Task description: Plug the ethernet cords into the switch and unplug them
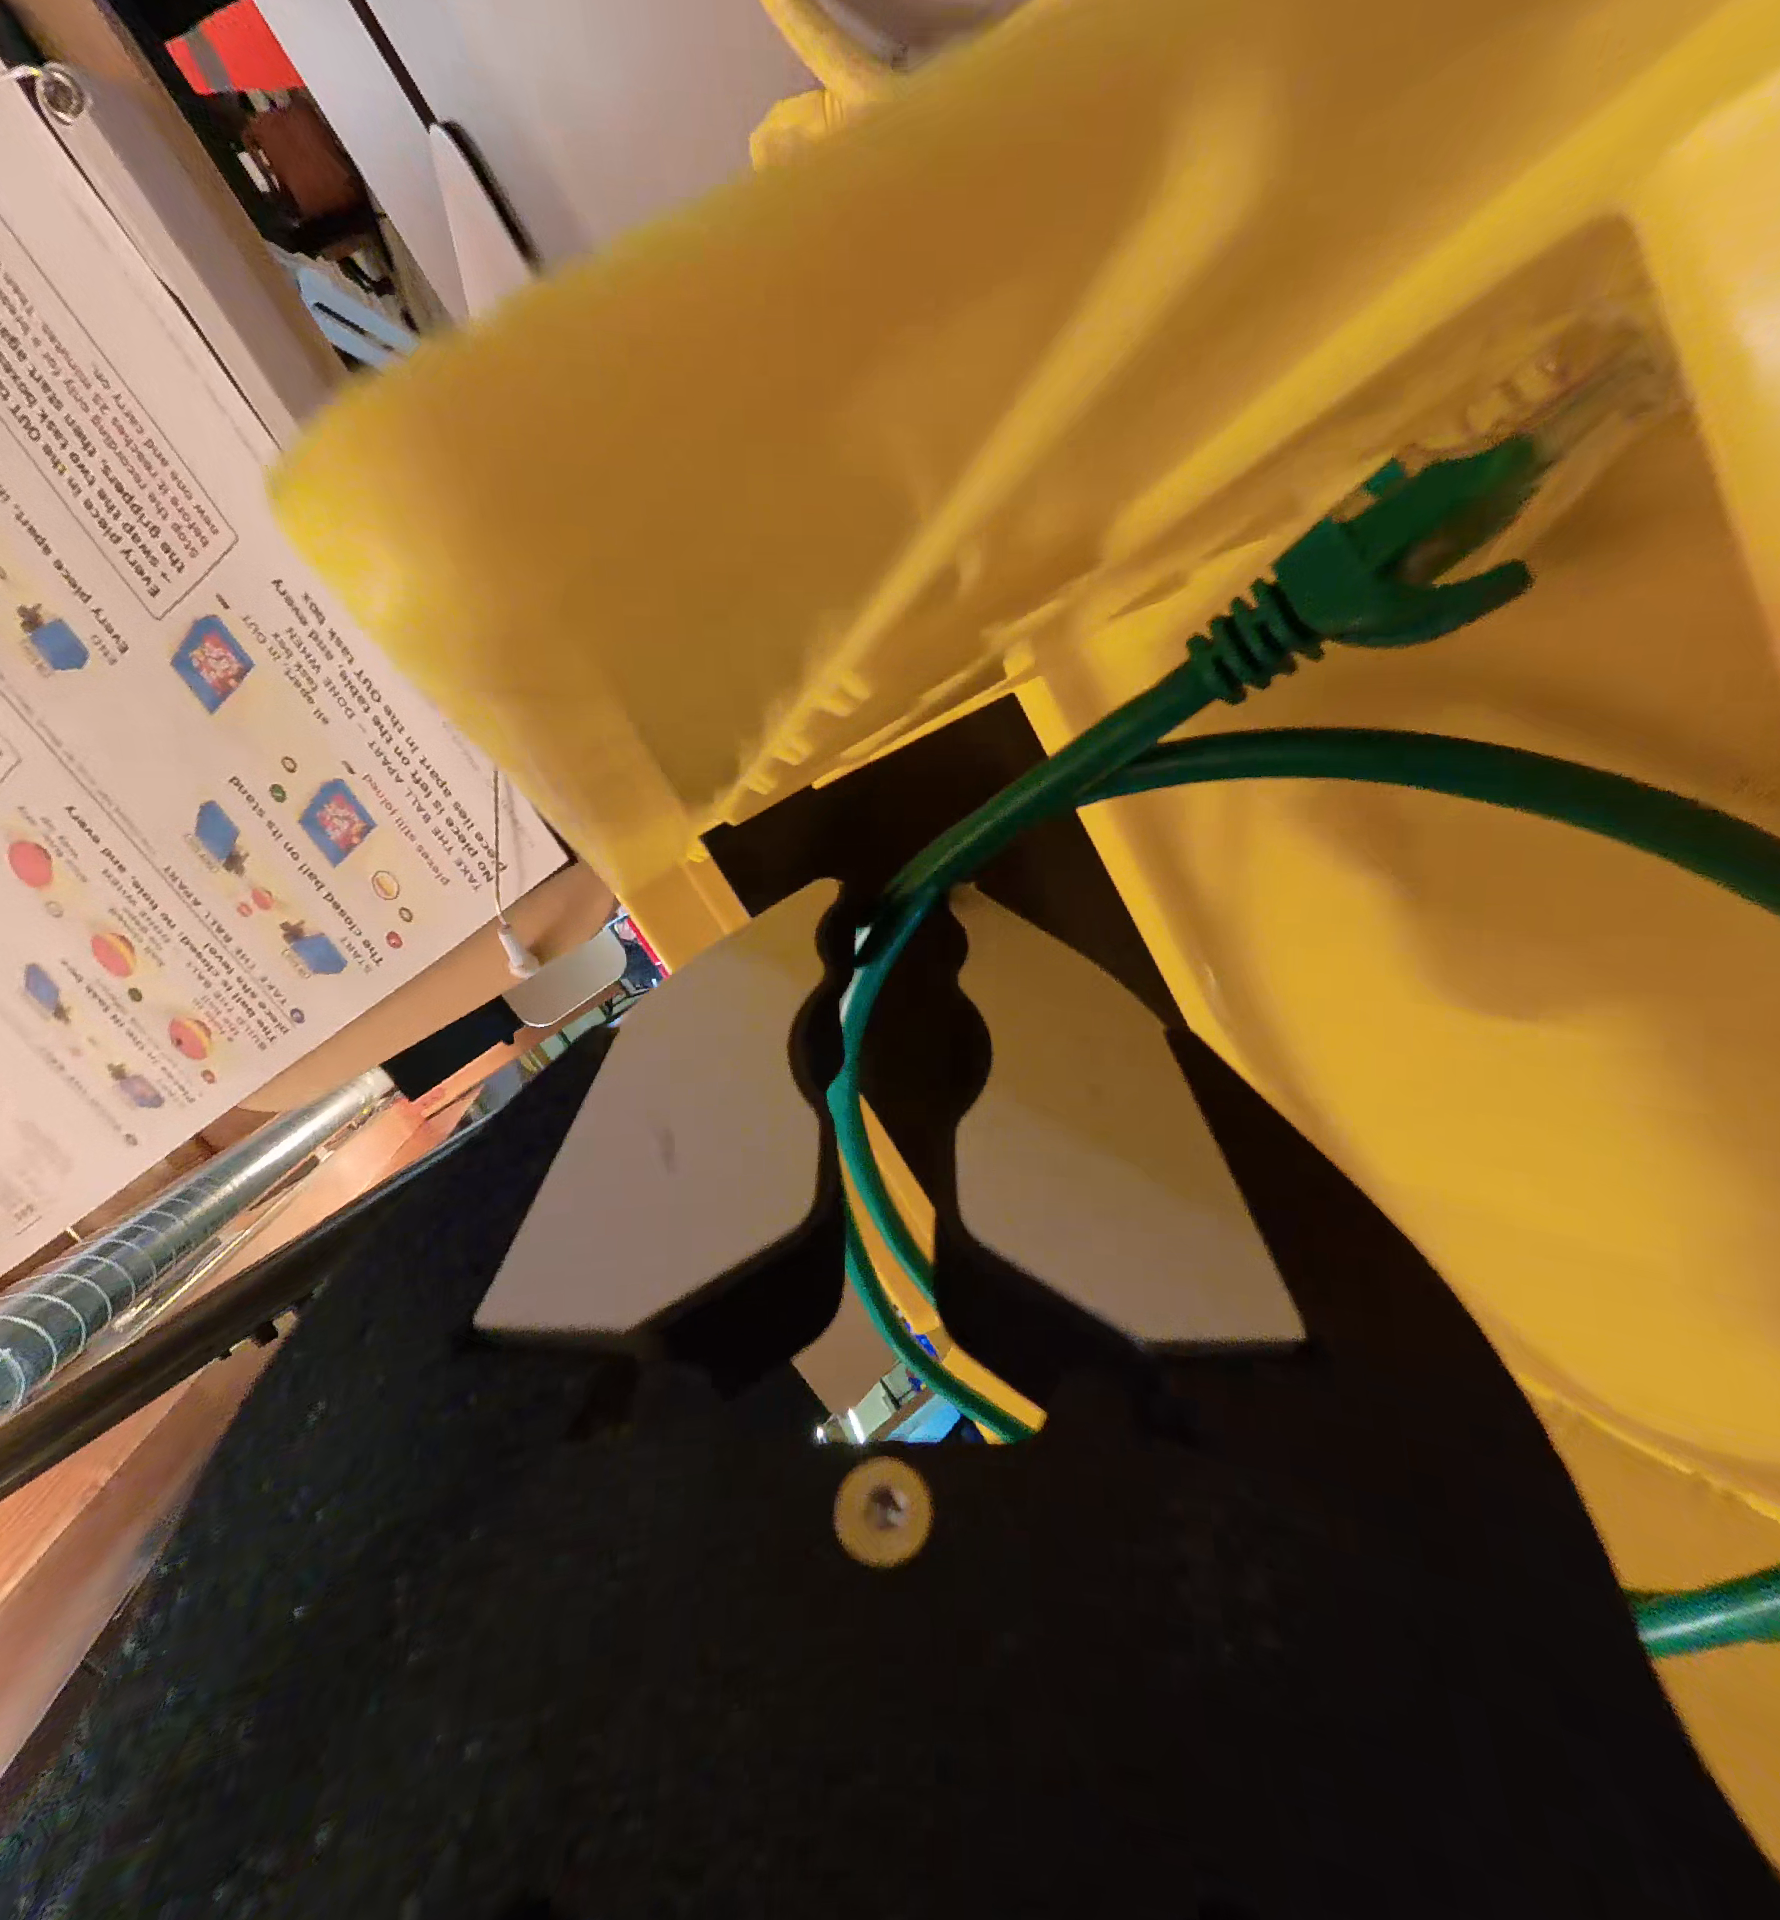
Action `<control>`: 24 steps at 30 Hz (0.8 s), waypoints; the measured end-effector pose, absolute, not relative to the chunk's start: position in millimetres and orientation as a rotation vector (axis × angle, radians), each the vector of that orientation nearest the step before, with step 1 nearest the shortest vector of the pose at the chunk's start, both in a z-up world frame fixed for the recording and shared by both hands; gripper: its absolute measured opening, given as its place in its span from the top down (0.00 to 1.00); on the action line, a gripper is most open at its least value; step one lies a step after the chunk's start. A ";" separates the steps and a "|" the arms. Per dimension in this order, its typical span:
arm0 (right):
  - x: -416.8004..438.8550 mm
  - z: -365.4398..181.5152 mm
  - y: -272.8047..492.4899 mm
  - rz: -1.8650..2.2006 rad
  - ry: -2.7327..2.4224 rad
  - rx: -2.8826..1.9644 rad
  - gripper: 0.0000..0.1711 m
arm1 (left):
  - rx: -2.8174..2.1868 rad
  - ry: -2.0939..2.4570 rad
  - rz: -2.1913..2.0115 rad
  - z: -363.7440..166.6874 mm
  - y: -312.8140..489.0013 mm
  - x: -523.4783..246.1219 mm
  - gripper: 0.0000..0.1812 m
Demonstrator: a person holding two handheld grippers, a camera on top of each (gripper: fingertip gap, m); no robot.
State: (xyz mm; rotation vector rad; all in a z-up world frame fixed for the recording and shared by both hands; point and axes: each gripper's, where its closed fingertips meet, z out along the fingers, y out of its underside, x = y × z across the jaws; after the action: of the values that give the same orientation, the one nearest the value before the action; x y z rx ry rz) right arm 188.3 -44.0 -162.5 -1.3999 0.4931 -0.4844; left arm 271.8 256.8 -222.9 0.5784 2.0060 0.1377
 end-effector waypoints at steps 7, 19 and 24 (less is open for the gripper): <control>190.9 -159.2 -51.3 -0.476 0.523 -1.352 0.64 | 0.316 1.866 0.079 -160.7 282.3 270.8 0.96; 190.3 -156.6 -55.1 -0.476 0.527 -1.324 0.64 | -0.234 1.912 -0.141 -67.7 299.8 205.7 0.97; 191.9 -154.0 -61.8 -0.506 0.535 -1.297 0.64 | -0.423 2.253 -0.107 -99.3 269.4 147.1 0.97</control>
State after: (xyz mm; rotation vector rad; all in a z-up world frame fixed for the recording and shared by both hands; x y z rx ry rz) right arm 191.9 -61.8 -154.0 -1.2970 0.5346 -0.5058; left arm 147.1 269.4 -99.3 -0.4232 2.2532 -0.1069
